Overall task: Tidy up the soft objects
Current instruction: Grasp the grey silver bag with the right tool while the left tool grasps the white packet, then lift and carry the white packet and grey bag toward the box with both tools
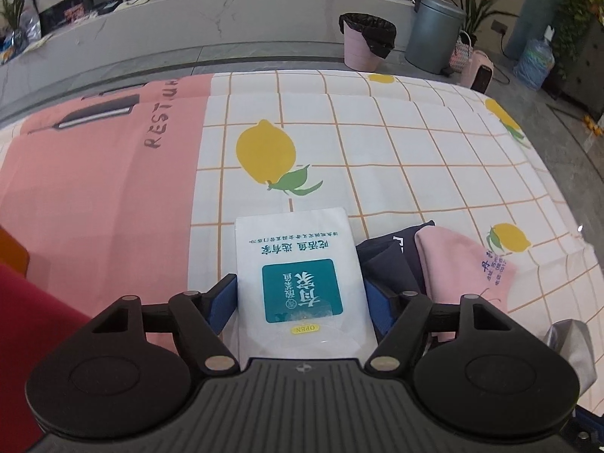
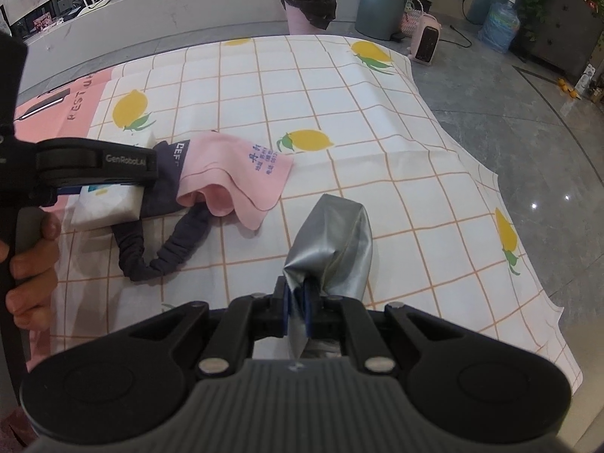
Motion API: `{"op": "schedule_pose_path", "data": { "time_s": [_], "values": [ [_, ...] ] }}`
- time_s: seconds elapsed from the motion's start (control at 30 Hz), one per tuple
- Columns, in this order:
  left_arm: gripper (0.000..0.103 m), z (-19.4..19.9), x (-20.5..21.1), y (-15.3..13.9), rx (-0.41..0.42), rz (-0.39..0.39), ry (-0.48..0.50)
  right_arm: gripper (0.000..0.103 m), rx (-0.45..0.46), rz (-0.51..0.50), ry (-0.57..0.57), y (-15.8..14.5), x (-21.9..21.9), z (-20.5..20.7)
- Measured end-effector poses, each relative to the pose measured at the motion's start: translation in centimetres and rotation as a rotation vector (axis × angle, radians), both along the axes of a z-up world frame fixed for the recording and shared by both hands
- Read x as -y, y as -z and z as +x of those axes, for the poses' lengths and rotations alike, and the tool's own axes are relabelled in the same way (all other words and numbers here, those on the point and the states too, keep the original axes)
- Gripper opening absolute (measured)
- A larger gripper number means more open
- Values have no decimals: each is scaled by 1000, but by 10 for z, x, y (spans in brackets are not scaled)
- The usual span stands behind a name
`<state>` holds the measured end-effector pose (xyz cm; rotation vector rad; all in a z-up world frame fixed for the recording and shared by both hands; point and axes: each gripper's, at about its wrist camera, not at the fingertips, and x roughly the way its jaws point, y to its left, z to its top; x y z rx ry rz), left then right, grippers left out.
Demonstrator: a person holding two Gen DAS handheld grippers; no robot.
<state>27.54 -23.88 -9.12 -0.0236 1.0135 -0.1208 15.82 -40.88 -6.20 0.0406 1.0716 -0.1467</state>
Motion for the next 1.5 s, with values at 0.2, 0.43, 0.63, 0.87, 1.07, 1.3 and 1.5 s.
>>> {"op": "schedule_pose_path", "data": {
  "time_s": [0.2, 0.43, 0.63, 0.87, 1.07, 1.3, 1.5],
  "values": [
    [78, -17, -13, -5, -31, -33, -16, 6, 0, 2, -4, 0, 0, 0],
    [78, -63, -20, -20, -35, -70, 25, 5, 0, -4, -7, -1, -2, -1],
    [78, -96, -12, -18, -47, -15, 94, 6, 10, -2, -11, -4, -3, -3],
    [77, -107, -11, -18, -56, -33, 95, 6, 36, -1, 0, -12, 0, -11],
    [77, -113, -15, -26, -54, -51, 88, 7, 109, 46, 61, -32, 14, -22],
    [77, -124, -17, -48, -20, -62, 98, 7, 171, 69, 61, -48, 13, -30],
    [77, -137, -31, -77, 27, -73, 84, 0, 213, 124, 22, -57, 8, -32]
  ]
}}
